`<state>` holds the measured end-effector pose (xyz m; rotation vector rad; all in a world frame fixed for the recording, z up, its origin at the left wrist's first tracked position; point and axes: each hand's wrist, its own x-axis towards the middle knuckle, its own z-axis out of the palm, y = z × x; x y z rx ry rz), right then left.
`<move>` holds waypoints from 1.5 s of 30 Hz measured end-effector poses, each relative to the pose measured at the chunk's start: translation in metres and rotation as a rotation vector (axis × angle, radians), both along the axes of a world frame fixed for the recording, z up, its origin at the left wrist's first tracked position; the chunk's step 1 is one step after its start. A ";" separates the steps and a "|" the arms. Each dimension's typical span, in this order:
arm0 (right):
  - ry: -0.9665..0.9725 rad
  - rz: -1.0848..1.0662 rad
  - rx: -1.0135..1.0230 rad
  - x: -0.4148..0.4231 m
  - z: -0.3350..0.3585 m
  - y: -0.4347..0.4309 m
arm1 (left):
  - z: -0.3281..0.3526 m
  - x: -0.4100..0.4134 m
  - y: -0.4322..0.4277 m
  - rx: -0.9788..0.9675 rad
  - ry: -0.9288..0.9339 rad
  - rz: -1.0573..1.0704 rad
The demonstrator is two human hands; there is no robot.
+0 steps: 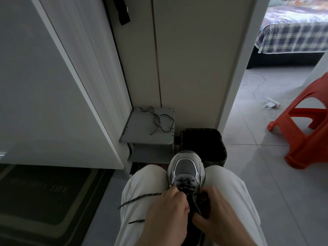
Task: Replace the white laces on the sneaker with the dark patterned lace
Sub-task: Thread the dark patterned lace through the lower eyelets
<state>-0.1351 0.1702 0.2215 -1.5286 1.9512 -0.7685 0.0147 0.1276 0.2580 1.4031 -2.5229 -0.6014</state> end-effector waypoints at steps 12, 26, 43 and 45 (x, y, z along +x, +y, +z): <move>-0.002 0.048 0.055 -0.007 0.003 0.000 | 0.022 0.057 -0.001 0.402 -0.079 -0.148; 0.056 0.225 -0.274 0.013 0.033 -0.018 | 0.019 0.028 -0.033 0.153 0.263 0.003; -0.419 -0.102 -0.254 0.022 0.042 -0.038 | -0.002 0.080 -0.033 0.273 -0.013 0.149; -0.454 -0.156 -0.303 0.020 0.044 -0.039 | -0.006 0.078 -0.032 0.349 0.041 0.175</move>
